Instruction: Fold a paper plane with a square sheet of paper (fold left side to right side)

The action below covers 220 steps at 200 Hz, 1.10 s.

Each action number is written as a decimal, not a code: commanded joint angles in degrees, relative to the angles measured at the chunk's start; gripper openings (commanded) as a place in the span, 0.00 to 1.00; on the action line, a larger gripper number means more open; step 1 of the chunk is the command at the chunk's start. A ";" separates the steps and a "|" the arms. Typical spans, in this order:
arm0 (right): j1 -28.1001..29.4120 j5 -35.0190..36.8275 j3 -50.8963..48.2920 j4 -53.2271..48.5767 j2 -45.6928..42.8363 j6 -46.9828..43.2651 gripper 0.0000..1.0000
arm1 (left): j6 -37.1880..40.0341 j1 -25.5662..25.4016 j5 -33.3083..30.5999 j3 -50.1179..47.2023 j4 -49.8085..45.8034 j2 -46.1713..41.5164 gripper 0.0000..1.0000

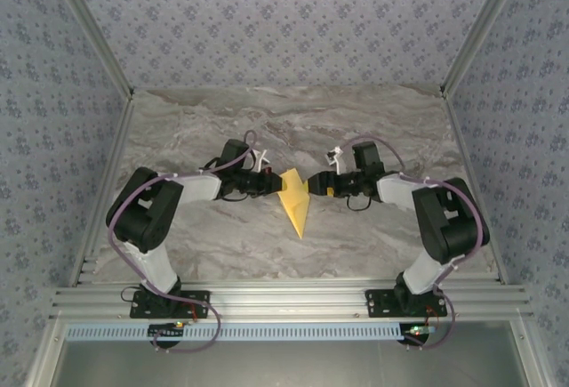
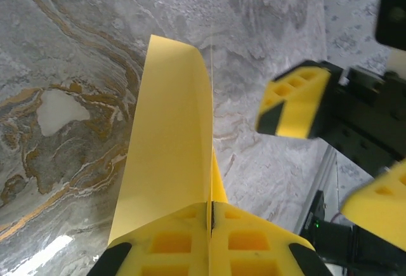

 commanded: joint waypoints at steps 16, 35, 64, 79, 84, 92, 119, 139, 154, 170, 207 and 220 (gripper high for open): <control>-0.92 -6.43 3.97 7.00 5.93 -1.40 0.72 | 4.35 0.41 8.18 -0.67 1.79 -0.13 0.00; -0.99 -8.32 5.37 7.46 8.66 -1.24 0.70 | 4.29 0.38 9.51 -0.69 2.36 0.51 0.00; -1.16 -11.23 6.13 9.20 11.34 -0.35 0.64 | 4.77 0.47 9.98 -0.76 2.33 0.76 0.00; -1.02 -12.66 6.41 9.38 12.01 -0.19 0.60 | 4.94 0.43 10.35 -0.74 2.40 1.11 0.00; -1.07 -12.85 6.48 9.06 12.23 -0.27 0.58 | 4.87 0.41 10.49 -0.71 2.43 1.32 0.00; -1.01 -13.04 6.49 8.65 12.51 -0.48 0.55 | 4.94 0.40 10.79 -0.51 2.54 1.58 0.00; -1.33 -12.52 6.07 7.00 12.44 -1.45 0.45 | 5.37 0.52 11.04 -0.30 2.13 2.22 0.00; -1.46 -12.42 5.41 6.63 11.69 -1.60 0.39 | 5.78 0.56 11.18 -0.16 1.96 2.66 0.00; -1.45 -12.99 5.35 5.97 11.55 -2.02 0.35 | 5.84 0.55 11.54 -0.04 2.05 3.12 0.00; -1.51 -12.92 5.40 4.45 11.20 -3.07 0.30 | 6.13 0.66 11.56 0.29 1.72 3.64 0.00; -1.69 -12.31 5.21 2.39 10.24 -4.00 0.14 | 6.46 0.78 11.66 1.02 1.42 4.93 0.00; -1.75 -11.82 5.30 1.28 9.86 -4.56 0.10 | 6.75 0.78 11.74 1.56 0.87 5.55 0.00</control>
